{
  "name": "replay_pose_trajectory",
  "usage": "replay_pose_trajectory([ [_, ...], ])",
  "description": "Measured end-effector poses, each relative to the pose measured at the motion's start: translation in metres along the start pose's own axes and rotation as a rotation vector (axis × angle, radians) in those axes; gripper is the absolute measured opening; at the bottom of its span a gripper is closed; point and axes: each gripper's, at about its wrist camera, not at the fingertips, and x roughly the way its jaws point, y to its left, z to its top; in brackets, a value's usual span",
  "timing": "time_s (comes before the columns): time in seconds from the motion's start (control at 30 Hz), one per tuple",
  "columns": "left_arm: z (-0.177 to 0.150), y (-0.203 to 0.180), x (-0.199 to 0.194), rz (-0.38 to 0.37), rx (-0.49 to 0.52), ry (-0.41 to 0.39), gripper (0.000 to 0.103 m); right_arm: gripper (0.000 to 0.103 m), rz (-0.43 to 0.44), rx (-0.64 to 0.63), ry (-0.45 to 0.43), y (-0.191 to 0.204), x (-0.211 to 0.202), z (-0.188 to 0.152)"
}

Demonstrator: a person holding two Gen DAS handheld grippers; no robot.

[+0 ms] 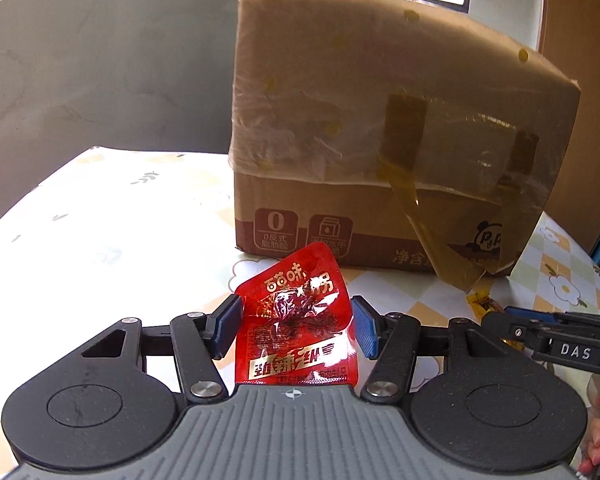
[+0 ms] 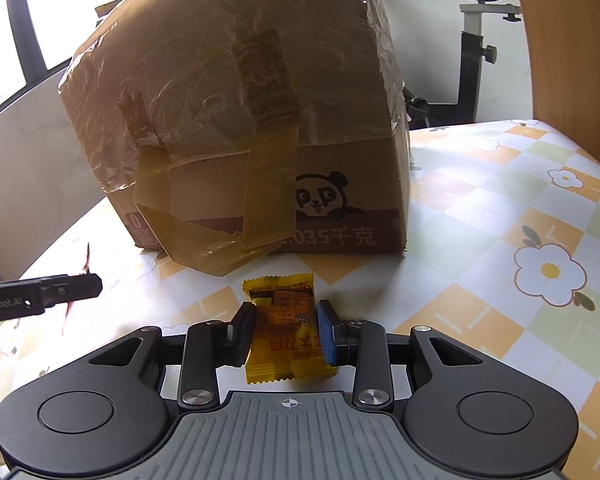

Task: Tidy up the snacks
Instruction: 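Carry the red wrapper and yellow-orange sachet into the box and open both tools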

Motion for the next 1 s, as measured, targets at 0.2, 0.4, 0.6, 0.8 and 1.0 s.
replay_pose_trajectory([
  [0.2,0.018,0.001,-0.027,-0.041,0.010,-0.073,0.061,0.031,-0.011,0.007,-0.014,0.004,-0.013,0.002],
  [0.4,0.050,0.001,-0.060,-0.104,0.021,-0.194,0.061,0.031,-0.043,-0.003,-0.080,-0.002,-0.053,0.018],
  [0.6,0.088,-0.013,-0.086,-0.192,0.075,-0.306,0.061,0.031,-0.089,-0.033,-0.208,-0.007,-0.097,0.049],
  [0.8,0.127,-0.043,-0.084,-0.287,0.154,-0.365,0.062,0.031,-0.056,-0.145,-0.310,0.004,-0.125,0.106],
  [1.0,0.175,-0.071,-0.038,-0.372,0.197,-0.331,0.062,0.031,-0.050,-0.272,-0.395,0.022,-0.115,0.167],
])
